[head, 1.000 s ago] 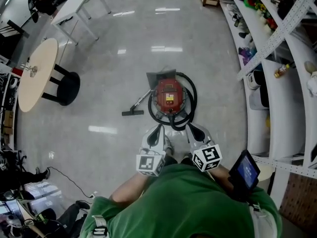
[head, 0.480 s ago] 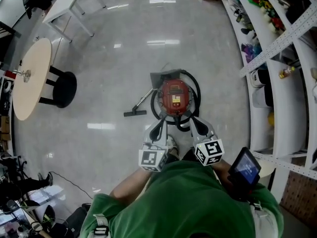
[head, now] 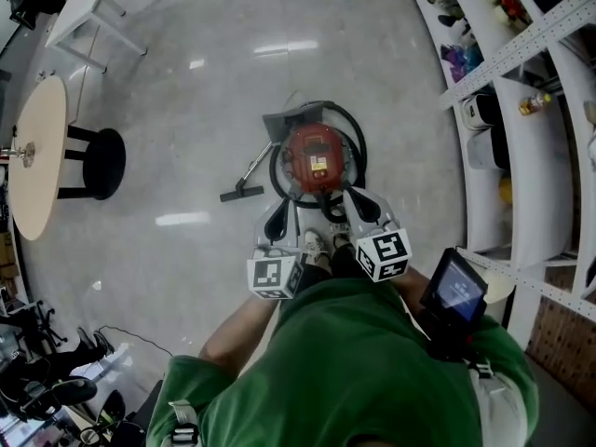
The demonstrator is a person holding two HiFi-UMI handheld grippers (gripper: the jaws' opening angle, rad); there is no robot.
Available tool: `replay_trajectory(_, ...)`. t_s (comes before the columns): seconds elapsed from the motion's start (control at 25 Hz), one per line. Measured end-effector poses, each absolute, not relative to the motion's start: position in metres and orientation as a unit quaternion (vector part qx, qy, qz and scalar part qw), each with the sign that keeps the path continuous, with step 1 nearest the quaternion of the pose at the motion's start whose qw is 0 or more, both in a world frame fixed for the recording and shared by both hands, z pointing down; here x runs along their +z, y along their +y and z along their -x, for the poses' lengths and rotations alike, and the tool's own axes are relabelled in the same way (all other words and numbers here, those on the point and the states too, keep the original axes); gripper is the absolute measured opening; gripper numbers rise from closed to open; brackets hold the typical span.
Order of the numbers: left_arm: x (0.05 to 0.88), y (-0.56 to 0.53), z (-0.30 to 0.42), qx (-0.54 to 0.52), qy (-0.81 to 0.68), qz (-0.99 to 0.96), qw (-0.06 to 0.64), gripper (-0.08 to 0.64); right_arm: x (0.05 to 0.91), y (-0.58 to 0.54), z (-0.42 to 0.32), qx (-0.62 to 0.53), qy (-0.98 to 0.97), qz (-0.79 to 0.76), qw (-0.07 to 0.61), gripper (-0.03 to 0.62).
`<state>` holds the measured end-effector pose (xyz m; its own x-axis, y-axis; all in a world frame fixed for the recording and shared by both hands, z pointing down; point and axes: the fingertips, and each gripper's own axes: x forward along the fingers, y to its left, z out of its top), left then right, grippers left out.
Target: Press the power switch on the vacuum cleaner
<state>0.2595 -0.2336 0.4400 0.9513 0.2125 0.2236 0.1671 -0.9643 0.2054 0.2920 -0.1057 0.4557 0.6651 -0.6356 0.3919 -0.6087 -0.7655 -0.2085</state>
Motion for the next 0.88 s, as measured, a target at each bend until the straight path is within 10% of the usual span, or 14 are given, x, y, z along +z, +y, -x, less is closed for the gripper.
replay_trajectory(0.88,0.566,-0.218,-0.318,0.253,0.062,-0.962,0.085,0.006,0.592,-0.109,-0.361,-0.321,0.381,0.867,0.009,0.006)
